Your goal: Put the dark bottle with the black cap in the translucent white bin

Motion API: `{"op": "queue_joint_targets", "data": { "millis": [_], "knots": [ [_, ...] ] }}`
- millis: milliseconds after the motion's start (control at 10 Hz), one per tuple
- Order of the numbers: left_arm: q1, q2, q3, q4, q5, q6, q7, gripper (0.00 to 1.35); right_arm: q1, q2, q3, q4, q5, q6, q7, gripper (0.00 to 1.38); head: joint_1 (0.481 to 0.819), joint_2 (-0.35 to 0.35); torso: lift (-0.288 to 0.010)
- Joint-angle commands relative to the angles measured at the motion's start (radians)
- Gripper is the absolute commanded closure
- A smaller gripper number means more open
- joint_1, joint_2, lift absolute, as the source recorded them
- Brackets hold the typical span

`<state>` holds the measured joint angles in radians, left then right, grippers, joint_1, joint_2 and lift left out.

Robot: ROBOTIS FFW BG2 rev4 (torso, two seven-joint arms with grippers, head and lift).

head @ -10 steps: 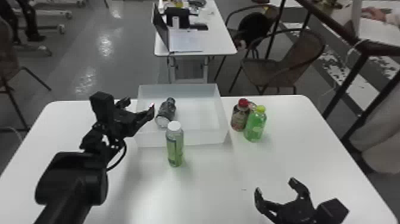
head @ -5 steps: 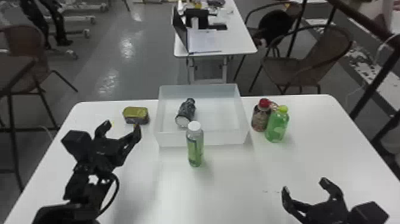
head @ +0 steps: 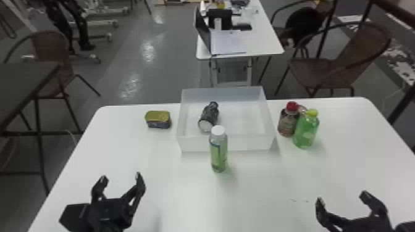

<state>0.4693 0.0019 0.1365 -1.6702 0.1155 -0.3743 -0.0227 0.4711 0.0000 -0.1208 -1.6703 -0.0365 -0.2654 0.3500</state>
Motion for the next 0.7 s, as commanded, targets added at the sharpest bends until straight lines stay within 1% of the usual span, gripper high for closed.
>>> {"op": "queue_joint_targets", "data": {
  "millis": [0, 200, 400, 600],
  "knots": [
    [0.063, -0.005, -0.037, 0.0, -0.031, -0.037, 0.058, 0.32, 0.02, 0.001, 0.001, -0.003, 0.0, 0.0, -0.002, 0.1, 0.695, 0.118, -0.057],
    [0.095, -0.005, -0.084, 0.001, -0.03, -0.052, 0.119, 0.32, 0.035, 0.001, 0.001, -0.012, -0.002, 0.003, -0.006, 0.1, 0.695, 0.114, -0.057],
    [0.095, -0.002, -0.115, 0.003, -0.013, -0.055, 0.155, 0.32, 0.035, 0.001, 0.001, -0.014, -0.003, 0.005, -0.008, 0.1, 0.695, 0.095, -0.057],
    [0.092, 0.033, -0.146, 0.004, 0.013, -0.057, 0.185, 0.32, 0.035, 0.001, 0.001, -0.014, -0.005, 0.003, -0.006, 0.1, 0.695, 0.083, -0.057]
  ]
}}
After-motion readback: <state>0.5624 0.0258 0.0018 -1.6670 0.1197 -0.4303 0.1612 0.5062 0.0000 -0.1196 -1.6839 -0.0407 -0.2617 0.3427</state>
